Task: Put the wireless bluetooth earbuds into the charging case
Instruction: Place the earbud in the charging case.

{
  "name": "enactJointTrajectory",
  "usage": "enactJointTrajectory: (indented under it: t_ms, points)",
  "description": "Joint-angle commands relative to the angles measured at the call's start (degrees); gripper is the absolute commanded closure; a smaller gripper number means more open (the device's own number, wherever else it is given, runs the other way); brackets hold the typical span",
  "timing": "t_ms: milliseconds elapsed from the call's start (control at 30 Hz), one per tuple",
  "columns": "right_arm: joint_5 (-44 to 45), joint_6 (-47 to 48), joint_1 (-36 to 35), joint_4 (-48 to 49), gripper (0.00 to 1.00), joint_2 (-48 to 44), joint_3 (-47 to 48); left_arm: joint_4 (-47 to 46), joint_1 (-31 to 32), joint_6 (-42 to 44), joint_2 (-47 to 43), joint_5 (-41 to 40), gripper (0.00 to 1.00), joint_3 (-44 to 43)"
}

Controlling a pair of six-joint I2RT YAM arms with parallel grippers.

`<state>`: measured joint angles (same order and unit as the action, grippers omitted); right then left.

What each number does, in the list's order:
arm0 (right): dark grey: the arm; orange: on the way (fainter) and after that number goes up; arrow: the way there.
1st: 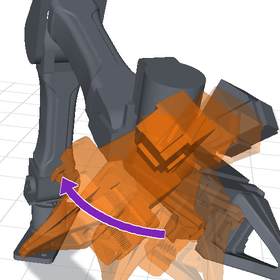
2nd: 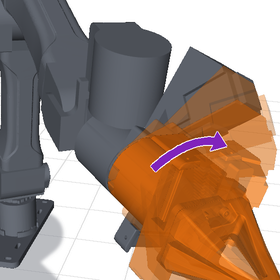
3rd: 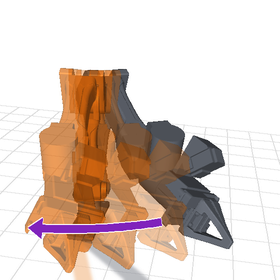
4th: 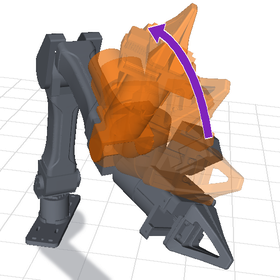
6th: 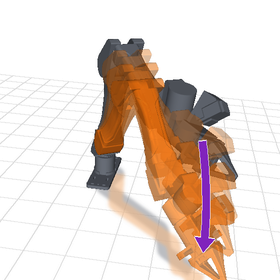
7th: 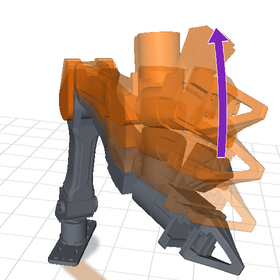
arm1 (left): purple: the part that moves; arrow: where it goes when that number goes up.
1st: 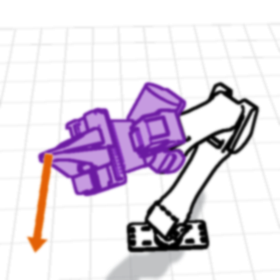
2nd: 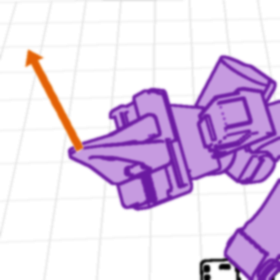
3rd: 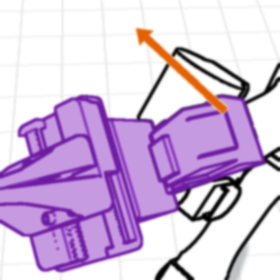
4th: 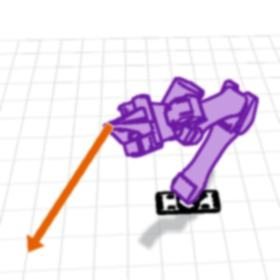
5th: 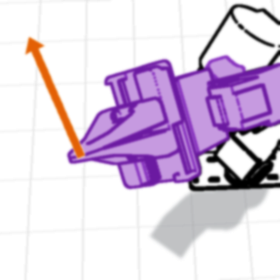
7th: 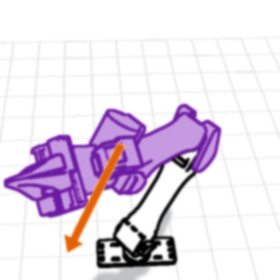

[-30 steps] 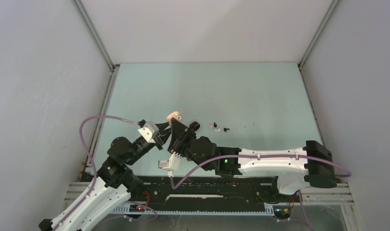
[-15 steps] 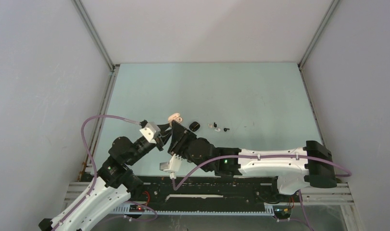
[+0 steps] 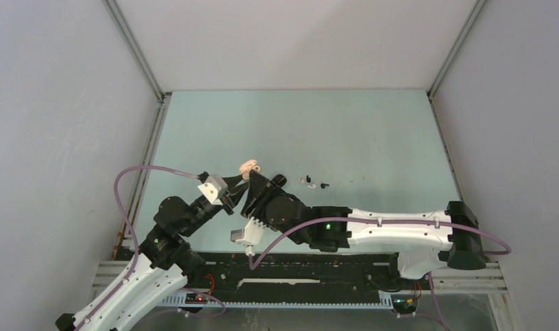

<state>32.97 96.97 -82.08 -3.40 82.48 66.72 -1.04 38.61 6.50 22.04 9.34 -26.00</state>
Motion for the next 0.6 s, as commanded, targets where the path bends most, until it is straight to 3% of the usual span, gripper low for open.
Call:
enactJointTrajectory:
  t_ms: [0, 167, 300, 433, 567]
  points:
    - [2.0, -5.0, -0.8, -7.3, 0.55, -2.8, 5.5, -3.0, 0.1, 0.0, -0.4, 0.4, 1.0, 0.1]
    - [1.2, -18.5, 1.1, -23.1, 0.52, -5.8, 14.7, -3.1, 0.1, -0.2, -0.4, 0.4, 1.0, 0.2]
    - [-6.1, -27.7, 9.4, -35.5, 0.51, -8.6, 20.6, -3.5, 0.1, -0.7, -0.1, 0.9, 1.0, 0.4]
    - [-30.2, -41.2, 30.4, -45.9, 0.49, -10.5, 25.4, -4.1, 0.1, -1.2, 0.1, 2.2, 1.0, 0.8]
    - [-47.9, -49.9, 51.3, -43.5, 0.49, -10.9, 20.7, -5.0, 0.1, -1.5, 0.6, 4.2, 1.0, 1.3]
